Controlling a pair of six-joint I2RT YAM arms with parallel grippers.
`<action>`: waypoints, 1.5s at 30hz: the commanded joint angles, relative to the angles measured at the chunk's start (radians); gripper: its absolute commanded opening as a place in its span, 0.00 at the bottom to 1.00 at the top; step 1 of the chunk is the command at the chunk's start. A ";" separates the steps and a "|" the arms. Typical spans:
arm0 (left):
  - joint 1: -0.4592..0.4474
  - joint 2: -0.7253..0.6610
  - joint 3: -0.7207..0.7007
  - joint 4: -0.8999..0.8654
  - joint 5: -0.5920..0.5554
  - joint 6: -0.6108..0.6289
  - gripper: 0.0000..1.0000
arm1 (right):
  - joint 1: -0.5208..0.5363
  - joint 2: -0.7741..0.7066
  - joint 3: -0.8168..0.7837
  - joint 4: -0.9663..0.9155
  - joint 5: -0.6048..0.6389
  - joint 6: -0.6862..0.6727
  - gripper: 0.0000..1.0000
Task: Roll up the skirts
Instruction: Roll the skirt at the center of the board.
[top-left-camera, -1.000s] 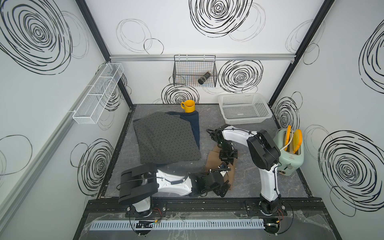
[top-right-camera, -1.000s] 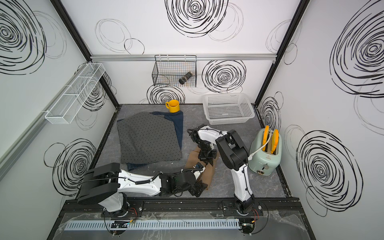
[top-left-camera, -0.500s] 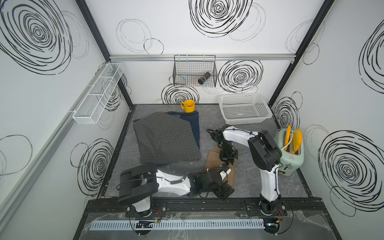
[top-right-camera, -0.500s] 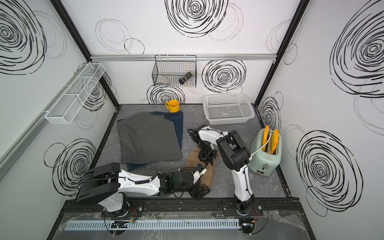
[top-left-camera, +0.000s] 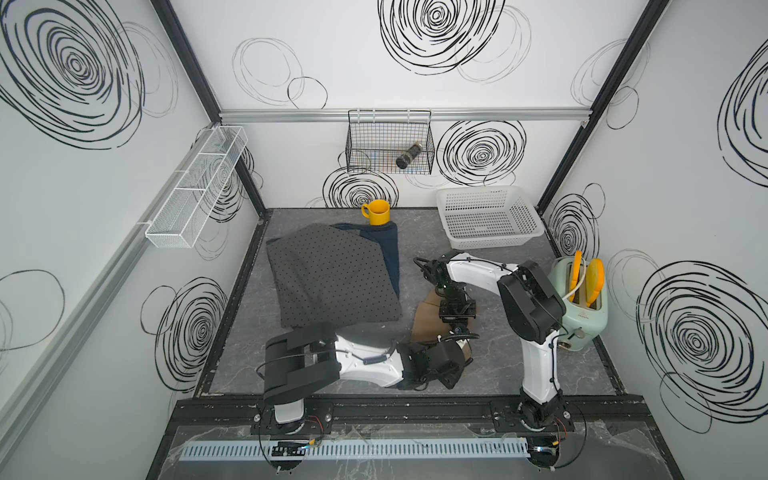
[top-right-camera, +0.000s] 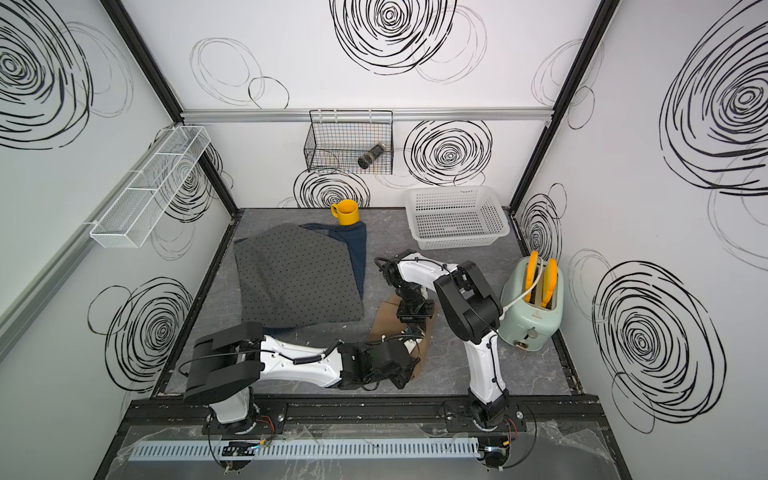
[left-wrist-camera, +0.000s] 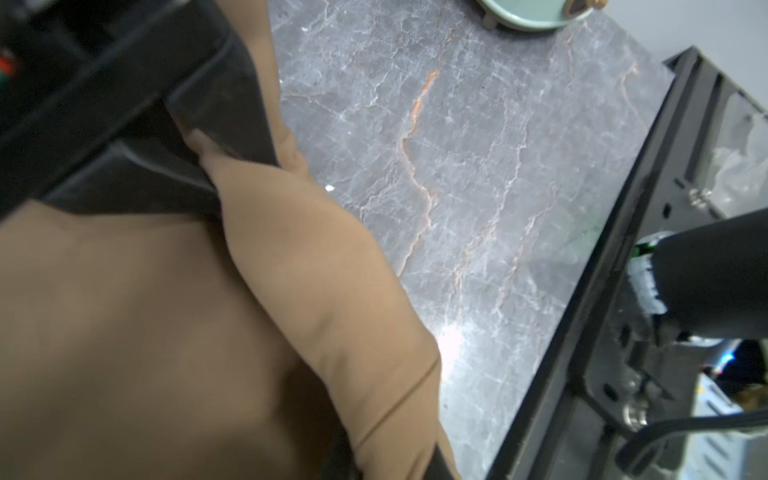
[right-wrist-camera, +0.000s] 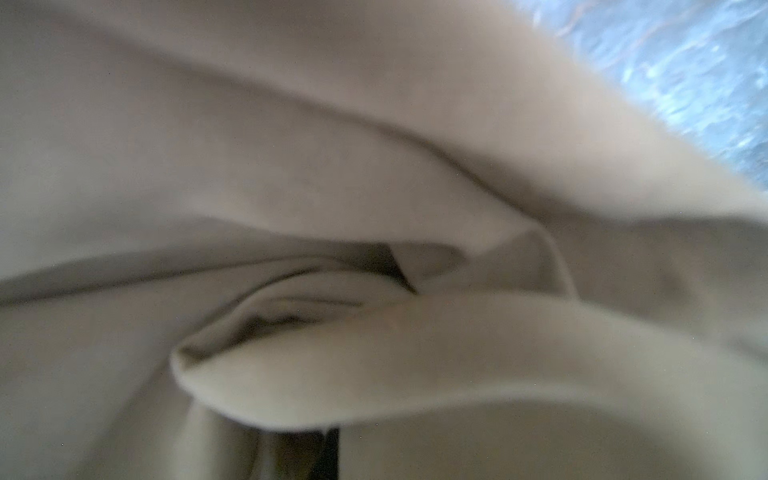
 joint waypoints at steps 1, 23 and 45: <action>0.028 -0.033 -0.061 0.046 -0.051 -0.085 0.00 | 0.011 -0.008 -0.036 0.190 -0.089 -0.001 0.06; 0.172 -0.068 -0.643 0.966 0.149 -0.654 0.00 | -0.285 -0.574 -0.512 0.842 -0.710 -0.220 0.75; 0.241 0.207 -0.738 1.510 0.232 -0.878 0.00 | -0.223 -0.597 -0.739 1.049 -0.728 -0.195 0.74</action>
